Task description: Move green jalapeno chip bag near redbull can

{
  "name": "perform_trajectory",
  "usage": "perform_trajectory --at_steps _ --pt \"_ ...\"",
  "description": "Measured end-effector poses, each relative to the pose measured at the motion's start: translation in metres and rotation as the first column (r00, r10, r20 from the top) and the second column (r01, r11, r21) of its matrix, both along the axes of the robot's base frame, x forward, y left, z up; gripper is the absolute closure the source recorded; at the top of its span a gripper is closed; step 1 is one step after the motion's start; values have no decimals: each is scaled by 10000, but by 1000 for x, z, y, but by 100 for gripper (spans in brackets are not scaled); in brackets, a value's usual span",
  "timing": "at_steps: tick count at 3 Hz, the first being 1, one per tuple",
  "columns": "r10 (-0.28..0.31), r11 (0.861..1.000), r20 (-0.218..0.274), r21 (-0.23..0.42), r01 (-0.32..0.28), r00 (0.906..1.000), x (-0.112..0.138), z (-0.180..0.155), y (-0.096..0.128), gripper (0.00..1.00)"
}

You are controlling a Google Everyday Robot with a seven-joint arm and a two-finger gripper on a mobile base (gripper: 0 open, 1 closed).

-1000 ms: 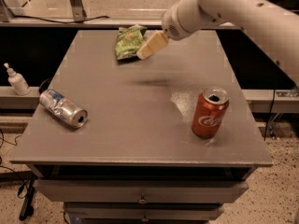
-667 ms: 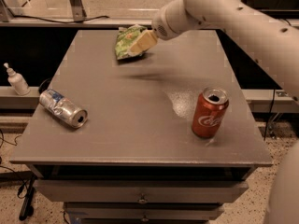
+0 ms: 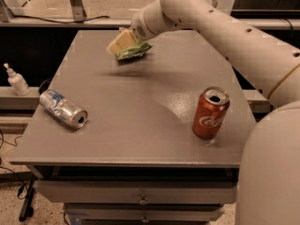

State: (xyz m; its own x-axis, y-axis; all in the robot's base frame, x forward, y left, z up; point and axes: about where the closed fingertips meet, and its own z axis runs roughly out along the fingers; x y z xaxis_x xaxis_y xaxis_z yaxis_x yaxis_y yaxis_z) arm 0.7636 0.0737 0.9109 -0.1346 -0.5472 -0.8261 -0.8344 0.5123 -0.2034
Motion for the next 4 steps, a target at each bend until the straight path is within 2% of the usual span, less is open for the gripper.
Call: perform_trajectory --at_steps 1,2,4 --pt "267 9992 -75 283 -264 9996 5 -3 25 0" --pt "228 9994 -97 252 -225 9997 4 -3 19 0" --pt "-642 9950 -165 -783 627 9978 5 -6 -55 0"
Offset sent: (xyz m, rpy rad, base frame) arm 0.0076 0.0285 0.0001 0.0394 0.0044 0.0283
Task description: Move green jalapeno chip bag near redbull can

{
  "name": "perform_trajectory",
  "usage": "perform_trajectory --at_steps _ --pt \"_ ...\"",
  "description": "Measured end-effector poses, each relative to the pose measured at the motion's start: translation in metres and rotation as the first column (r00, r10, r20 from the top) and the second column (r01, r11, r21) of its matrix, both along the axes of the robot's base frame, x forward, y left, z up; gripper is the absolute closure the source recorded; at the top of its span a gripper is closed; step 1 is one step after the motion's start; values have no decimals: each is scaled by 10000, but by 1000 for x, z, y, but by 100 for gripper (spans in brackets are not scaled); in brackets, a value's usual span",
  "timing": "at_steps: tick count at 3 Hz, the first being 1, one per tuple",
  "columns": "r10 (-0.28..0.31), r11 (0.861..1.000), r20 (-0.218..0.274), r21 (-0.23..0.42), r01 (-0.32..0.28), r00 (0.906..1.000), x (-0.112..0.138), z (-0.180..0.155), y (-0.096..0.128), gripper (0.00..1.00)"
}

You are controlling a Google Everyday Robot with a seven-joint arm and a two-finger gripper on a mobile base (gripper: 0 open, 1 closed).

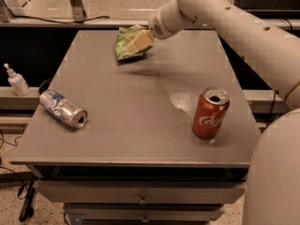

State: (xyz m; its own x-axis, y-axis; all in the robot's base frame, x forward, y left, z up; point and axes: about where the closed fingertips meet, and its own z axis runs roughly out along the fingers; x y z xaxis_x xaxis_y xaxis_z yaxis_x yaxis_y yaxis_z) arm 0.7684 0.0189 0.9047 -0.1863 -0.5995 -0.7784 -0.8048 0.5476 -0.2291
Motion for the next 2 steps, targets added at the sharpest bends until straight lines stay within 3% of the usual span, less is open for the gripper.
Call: perform_trajectory --at_steps 1,2 --pt "-486 9987 -197 -132 483 9986 7 -14 -28 0" --pt "-504 9987 -426 61 507 9978 14 -32 -23 0"
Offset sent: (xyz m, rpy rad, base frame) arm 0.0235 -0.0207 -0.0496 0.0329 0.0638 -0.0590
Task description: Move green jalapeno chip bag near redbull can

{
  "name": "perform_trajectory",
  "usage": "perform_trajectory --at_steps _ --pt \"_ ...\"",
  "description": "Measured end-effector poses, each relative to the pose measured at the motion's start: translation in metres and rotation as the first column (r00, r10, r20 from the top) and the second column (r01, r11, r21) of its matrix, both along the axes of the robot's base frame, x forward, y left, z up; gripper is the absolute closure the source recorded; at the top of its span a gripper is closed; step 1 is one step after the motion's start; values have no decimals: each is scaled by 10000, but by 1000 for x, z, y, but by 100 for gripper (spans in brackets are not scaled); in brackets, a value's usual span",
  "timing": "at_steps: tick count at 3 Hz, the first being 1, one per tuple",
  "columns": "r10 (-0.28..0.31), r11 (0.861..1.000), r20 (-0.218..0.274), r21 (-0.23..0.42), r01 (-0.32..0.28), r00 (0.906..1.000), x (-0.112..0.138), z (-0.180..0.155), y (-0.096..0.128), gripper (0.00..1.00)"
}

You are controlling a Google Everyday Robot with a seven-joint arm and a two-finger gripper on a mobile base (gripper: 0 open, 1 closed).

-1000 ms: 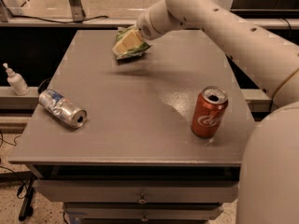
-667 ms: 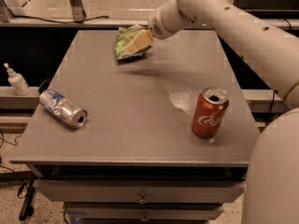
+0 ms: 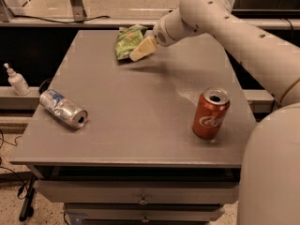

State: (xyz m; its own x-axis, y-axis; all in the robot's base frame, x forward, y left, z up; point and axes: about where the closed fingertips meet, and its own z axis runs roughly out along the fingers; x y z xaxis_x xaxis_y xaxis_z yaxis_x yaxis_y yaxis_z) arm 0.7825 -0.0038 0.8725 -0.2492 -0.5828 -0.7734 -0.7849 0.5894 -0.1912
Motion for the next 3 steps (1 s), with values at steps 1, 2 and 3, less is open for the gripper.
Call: perform_trajectory --at_steps 1,2,3 --pt "191 9992 -102 366 -187 9998 8 -9 21 0" --pt "605 9959 -147 676 -593 9981 13 -14 49 16" --pt "746 9944 -188 768 -729 9970 15 -14 60 39"
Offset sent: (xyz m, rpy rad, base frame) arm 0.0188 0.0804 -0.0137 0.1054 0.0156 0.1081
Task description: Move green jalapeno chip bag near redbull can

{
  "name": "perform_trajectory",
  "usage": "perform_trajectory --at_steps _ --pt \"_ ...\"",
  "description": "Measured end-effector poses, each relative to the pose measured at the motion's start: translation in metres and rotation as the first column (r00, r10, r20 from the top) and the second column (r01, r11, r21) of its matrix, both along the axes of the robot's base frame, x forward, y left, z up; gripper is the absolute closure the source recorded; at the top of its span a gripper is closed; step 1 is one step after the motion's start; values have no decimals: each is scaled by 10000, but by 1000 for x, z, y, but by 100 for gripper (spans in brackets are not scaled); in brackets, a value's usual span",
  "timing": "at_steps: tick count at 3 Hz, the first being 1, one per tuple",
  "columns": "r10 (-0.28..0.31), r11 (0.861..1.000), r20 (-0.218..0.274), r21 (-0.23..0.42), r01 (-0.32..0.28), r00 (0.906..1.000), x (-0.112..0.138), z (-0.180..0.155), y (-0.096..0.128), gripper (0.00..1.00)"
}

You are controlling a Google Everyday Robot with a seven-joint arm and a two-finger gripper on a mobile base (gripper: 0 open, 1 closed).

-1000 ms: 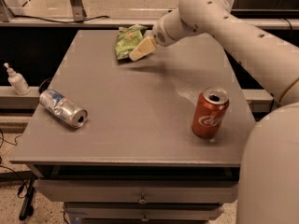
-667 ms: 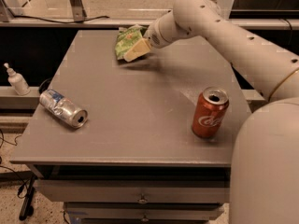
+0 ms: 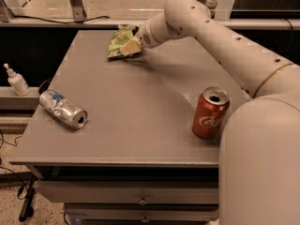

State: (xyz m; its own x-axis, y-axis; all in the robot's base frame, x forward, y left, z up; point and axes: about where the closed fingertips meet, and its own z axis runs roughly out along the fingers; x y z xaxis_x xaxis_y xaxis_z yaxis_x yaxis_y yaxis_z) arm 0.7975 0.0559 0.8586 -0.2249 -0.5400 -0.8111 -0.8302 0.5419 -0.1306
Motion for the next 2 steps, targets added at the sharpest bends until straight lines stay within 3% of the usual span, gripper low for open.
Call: perform_trajectory --at_steps 2 --pt "302 9993 293 226 -309 9991 -11 24 9 87"
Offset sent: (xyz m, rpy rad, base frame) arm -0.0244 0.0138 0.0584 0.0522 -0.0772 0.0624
